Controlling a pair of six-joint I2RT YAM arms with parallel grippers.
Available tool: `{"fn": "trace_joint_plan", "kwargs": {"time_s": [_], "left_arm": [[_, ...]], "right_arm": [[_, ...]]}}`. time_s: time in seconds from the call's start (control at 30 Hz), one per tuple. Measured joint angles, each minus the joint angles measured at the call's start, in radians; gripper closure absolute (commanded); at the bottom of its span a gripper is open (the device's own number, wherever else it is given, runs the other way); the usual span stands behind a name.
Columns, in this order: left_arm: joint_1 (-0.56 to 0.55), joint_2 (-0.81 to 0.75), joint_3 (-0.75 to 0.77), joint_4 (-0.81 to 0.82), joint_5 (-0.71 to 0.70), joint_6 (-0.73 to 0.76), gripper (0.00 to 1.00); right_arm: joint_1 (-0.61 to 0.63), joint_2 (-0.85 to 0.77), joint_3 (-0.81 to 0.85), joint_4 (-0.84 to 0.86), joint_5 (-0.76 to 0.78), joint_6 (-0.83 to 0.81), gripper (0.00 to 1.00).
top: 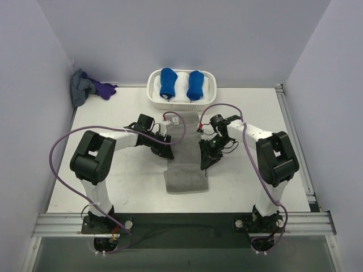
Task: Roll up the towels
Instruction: Fold the towel
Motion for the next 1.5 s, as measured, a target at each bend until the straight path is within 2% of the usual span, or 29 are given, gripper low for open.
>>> {"fn": "trace_joint_plan", "kwargs": {"time_s": [0.07, 0.63, 0.73, 0.8, 0.87, 0.97, 1.0, 1.1, 1.27, 1.37, 1.5], "left_arm": [[0.001, 0.012, 0.006, -0.003, 0.0, -0.007, 0.52], [0.0, 0.053, 0.074, -0.071, -0.012, -0.008, 0.53], [0.0, 0.053, 0.075, -0.072, -0.011, -0.01, 0.49], [0.0, 0.053, 0.075, -0.071, -0.003, -0.01, 0.43], [0.0, 0.05, 0.074, -0.071, 0.014, -0.011, 0.32], [0.002, 0.024, 0.058, -0.067, 0.031, -0.01, 0.26], [0.008, 0.009, 0.045, -0.066, 0.034, -0.01, 0.22], [0.051, -0.072, -0.003, -0.069, 0.061, -0.017, 0.15], [0.205, -0.273, -0.039, -0.06, 0.153, -0.05, 0.07], [0.316, -0.38, -0.054, -0.008, 0.216, -0.109, 0.05], [0.438, -0.468, -0.108, 0.097, 0.281, -0.228, 0.04]], "right_arm": [[0.0, 0.0, -0.002, -0.003, -0.002, 0.0, 1.0], [-0.032, -0.096, -0.063, -0.021, -0.005, 0.001, 1.0], [-0.032, -0.085, -0.063, -0.021, -0.005, 0.0, 1.0], [-0.032, -0.061, -0.057, -0.021, -0.006, 0.0, 1.0], [-0.032, -0.018, -0.042, -0.021, -0.007, 0.0, 0.93], [-0.035, 0.032, -0.027, -0.021, -0.006, 0.003, 0.74], [-0.04, 0.036, -0.027, -0.025, -0.005, 0.002, 0.62], [-0.061, 0.027, -0.011, -0.049, 0.001, -0.012, 0.47], [-0.156, -0.076, 0.047, -0.068, -0.029, -0.024, 0.43], [-0.16, -0.167, 0.058, 0.002, -0.104, 0.043, 0.39], [-0.043, -0.274, -0.084, 0.324, -0.245, 0.307, 0.38]]}}
